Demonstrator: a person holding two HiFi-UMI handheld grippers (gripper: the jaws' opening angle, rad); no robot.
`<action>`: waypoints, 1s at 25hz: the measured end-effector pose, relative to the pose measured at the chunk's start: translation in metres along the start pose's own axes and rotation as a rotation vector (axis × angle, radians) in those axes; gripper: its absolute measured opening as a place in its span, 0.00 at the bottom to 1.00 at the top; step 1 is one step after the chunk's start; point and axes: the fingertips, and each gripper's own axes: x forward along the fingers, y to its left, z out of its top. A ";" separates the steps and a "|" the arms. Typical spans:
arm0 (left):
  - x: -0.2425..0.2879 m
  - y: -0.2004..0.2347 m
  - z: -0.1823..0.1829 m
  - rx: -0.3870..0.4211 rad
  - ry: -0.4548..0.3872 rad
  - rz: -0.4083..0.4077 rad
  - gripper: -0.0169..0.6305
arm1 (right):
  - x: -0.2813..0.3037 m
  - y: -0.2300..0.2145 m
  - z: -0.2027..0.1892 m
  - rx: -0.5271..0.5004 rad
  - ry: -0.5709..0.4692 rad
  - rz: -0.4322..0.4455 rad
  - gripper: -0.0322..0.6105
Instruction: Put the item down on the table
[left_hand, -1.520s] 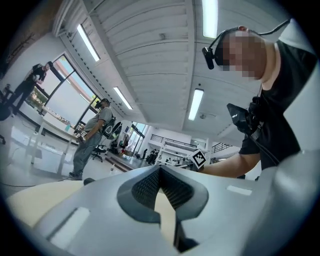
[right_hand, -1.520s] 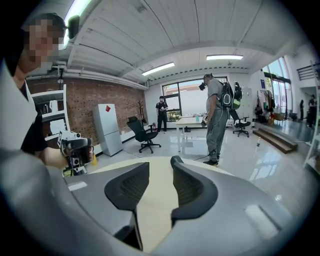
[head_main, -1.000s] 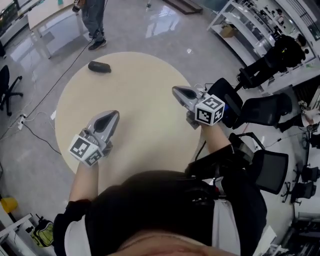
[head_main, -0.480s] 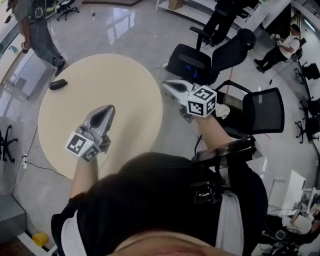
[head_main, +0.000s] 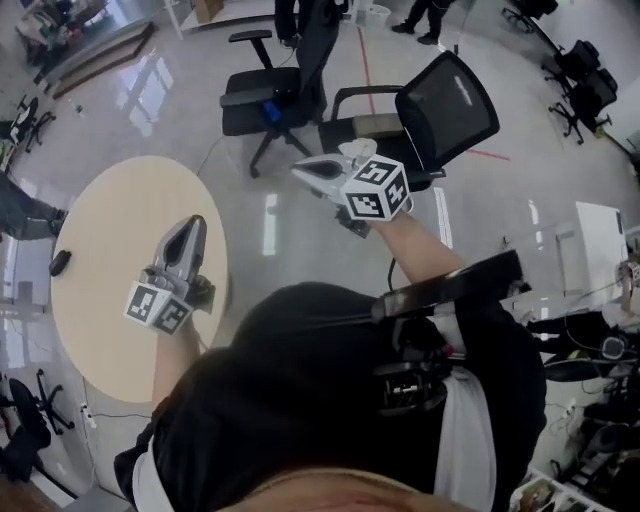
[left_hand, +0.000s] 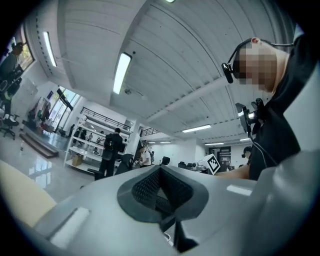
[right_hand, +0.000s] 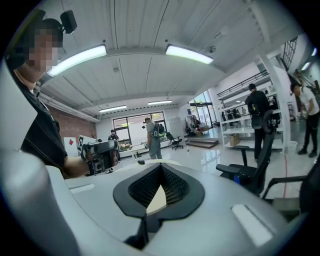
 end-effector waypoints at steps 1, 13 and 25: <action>0.014 -0.014 -0.005 0.000 0.004 -0.023 0.02 | -0.020 -0.008 -0.004 0.010 -0.008 -0.020 0.07; 0.124 -0.118 -0.047 0.030 0.122 -0.372 0.02 | -0.183 -0.039 -0.022 0.072 -0.153 -0.309 0.07; 0.116 -0.118 -0.051 0.018 0.147 -0.435 0.02 | -0.202 -0.023 -0.024 0.067 -0.203 -0.399 0.07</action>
